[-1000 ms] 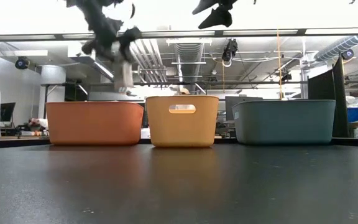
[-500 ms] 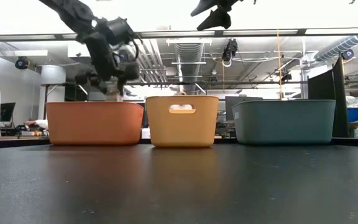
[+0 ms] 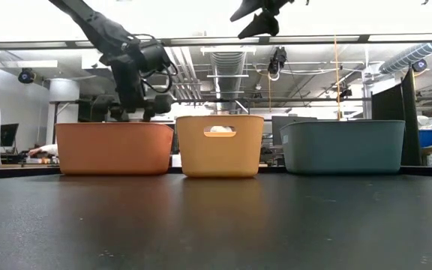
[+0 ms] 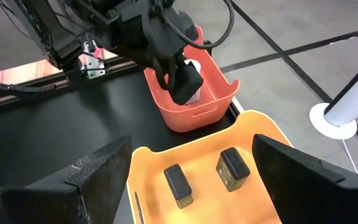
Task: Sort spices by type
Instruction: Put the white spice bottle into the orange bin
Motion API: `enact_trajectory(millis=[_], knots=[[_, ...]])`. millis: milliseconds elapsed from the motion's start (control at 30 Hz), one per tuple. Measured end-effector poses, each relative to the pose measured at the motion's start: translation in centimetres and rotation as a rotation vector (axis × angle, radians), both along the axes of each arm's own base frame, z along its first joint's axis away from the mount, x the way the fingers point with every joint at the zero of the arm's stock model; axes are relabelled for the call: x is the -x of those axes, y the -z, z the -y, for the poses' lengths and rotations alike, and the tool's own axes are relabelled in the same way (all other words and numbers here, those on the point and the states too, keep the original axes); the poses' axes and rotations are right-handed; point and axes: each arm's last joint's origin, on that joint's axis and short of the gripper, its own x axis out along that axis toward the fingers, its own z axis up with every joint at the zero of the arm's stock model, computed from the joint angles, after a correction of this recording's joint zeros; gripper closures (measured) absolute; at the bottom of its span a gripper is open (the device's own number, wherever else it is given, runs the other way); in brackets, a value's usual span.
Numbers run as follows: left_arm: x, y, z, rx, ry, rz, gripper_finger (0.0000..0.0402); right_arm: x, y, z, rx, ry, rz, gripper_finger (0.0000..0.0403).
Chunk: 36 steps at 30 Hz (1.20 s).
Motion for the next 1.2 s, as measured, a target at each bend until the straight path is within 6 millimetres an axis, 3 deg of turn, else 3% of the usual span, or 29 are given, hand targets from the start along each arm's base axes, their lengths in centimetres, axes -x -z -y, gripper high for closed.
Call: enact_trajectory(millis=[433,1067,1200], knots=[[-0.6,1.5,-0.4,0.011,-0.009,-0.017,0.0220,0.0,0.1,0.0,0.005,-0.005,-0.005,0.0097],[-1.0,2.6,-0.9,0.017,-0.004,-0.039,0.0220,-0.1,0.3,0.0,0.012,-0.010,-0.013,0.0081],[-1.0,2.5,-0.9,0.015,-0.003,-0.036,0.0203,-0.1,0.3,0.0,0.012,-0.010,-0.014,0.0089]])
